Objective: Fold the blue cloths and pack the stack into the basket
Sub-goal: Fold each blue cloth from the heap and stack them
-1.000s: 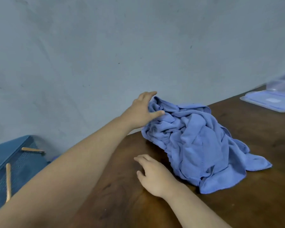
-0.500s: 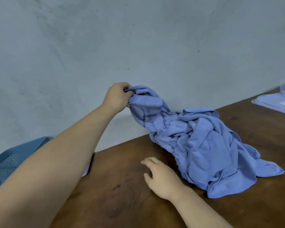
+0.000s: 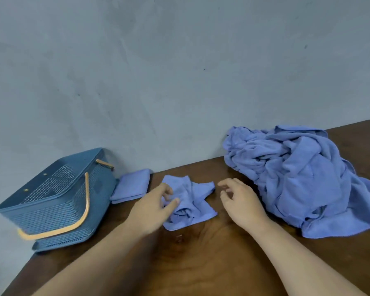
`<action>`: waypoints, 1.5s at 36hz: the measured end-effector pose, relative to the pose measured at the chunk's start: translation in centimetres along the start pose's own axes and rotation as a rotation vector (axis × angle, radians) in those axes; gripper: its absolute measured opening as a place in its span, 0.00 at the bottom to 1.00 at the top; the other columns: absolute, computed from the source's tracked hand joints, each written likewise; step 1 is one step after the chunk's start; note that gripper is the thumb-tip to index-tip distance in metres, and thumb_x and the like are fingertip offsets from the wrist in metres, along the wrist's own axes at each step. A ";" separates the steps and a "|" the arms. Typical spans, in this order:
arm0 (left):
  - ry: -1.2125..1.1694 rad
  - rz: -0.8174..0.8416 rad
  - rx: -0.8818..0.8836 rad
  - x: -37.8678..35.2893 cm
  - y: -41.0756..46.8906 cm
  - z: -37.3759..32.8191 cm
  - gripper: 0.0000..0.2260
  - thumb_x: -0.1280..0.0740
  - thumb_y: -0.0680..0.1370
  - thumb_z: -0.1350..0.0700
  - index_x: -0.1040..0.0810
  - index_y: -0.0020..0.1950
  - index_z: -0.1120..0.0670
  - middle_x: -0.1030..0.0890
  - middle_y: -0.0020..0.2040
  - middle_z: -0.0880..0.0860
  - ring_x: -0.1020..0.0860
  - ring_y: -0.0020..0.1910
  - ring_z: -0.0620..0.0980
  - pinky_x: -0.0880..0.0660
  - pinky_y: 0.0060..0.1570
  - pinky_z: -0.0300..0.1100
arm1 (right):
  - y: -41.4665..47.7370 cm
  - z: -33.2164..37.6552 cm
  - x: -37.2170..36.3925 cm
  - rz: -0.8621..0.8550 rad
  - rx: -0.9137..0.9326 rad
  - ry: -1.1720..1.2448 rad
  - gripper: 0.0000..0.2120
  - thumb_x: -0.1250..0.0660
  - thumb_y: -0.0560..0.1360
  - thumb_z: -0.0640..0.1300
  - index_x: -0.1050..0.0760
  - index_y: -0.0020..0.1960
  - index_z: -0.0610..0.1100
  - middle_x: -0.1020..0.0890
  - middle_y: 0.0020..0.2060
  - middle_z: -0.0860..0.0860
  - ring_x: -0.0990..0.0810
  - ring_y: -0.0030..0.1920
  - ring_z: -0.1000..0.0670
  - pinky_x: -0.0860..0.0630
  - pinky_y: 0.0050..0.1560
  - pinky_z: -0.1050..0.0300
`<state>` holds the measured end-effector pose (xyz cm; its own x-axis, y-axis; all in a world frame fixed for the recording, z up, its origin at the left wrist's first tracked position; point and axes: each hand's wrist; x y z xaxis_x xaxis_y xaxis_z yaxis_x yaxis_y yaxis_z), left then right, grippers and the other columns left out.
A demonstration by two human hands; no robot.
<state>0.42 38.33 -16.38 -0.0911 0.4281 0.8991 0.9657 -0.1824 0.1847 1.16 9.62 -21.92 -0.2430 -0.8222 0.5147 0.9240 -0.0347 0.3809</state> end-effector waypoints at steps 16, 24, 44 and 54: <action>-0.749 0.247 -0.109 -2.2 -2.3 -1.9 0.18 0.32 0.86 0.48 0.24 0.52 0.65 0.23 0.46 0.61 0.25 0.46 0.55 0.30 0.49 0.53 | 0.0 0.6 0.3 0.025 0.165 -0.159 0.14 0.38 0.83 0.54 0.21 0.66 0.56 0.21 0.58 0.60 0.25 0.57 0.52 0.23 0.59 0.47; -1.125 -0.216 0.385 -1.5 1.6 -2.3 0.13 0.36 0.86 0.46 0.18 0.59 0.53 0.13 0.54 0.55 0.16 0.60 0.58 0.19 0.60 0.53 | 0.6 0.7 1.7 0.045 -0.138 0.195 0.18 0.44 0.81 0.66 0.19 0.55 0.60 0.15 0.47 0.62 0.16 0.50 0.55 0.19 0.57 0.43; -0.294 0.205 -0.270 -3.0 0.7 3.0 0.18 0.25 0.77 0.57 0.21 0.62 0.39 0.22 0.61 0.37 0.28 0.65 0.45 0.29 0.64 0.41 | -0.5 0.7 1.7 0.531 0.072 -0.179 0.12 0.29 0.78 0.47 0.26 0.39 0.44 0.24 0.32 0.48 0.29 0.32 0.54 0.26 0.39 0.52; -0.336 0.637 -0.273 2.1 0.4 -0.2 0.20 0.22 0.78 0.54 0.19 0.67 0.37 0.21 0.61 0.43 0.23 0.63 0.47 0.26 0.68 0.45 | -0.4 3.3 4.8 0.779 -0.081 0.403 0.14 0.38 0.76 0.37 0.39 0.35 0.37 0.39 0.33 0.43 0.43 0.36 0.43 0.44 0.38 0.50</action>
<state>0.53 39.04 -14.33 0.5835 0.4048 0.7041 0.7087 -0.6772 -0.1979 -1.35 7.55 -17.06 0.5738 -0.7659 0.2899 0.8052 0.5923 -0.0289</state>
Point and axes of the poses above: each hand's wrist, its own y-axis towards the middle knuckle, its own x-axis out of the back of the hand, z = x × y
